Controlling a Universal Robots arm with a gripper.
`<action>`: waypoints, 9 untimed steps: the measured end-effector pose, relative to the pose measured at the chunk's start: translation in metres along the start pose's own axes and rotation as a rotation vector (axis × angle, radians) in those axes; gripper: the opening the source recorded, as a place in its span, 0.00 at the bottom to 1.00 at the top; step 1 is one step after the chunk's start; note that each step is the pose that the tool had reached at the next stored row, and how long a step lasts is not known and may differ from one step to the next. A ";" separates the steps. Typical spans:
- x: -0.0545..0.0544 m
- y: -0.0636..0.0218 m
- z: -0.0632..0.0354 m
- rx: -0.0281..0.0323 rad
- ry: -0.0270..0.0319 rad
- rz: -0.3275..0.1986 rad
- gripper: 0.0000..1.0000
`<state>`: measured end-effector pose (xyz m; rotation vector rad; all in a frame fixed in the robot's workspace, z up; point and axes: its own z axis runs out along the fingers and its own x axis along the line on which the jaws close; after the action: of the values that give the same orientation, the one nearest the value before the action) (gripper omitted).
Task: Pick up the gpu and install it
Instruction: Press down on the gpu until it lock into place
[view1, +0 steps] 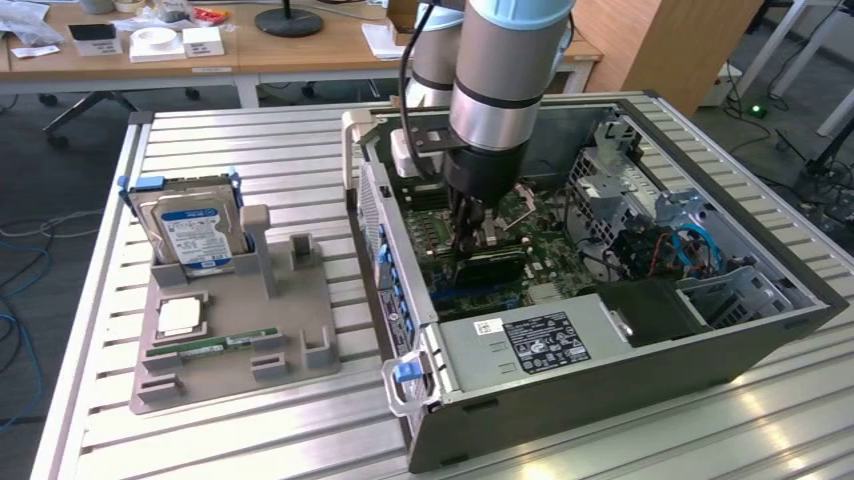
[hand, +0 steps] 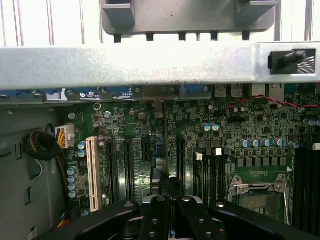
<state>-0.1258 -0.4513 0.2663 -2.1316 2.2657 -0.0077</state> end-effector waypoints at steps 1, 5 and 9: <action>0.000 0.0005 0.0000 0.0000 0.0000 0.000 0.11; 0.000 0.0010 0.0001 0.0001 -0.0001 0.000 0.11; 0.000 0.0021 0.0002 0.0001 0.0000 0.000 0.11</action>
<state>-0.1279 -0.4514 0.2661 -2.1318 2.2655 -0.0078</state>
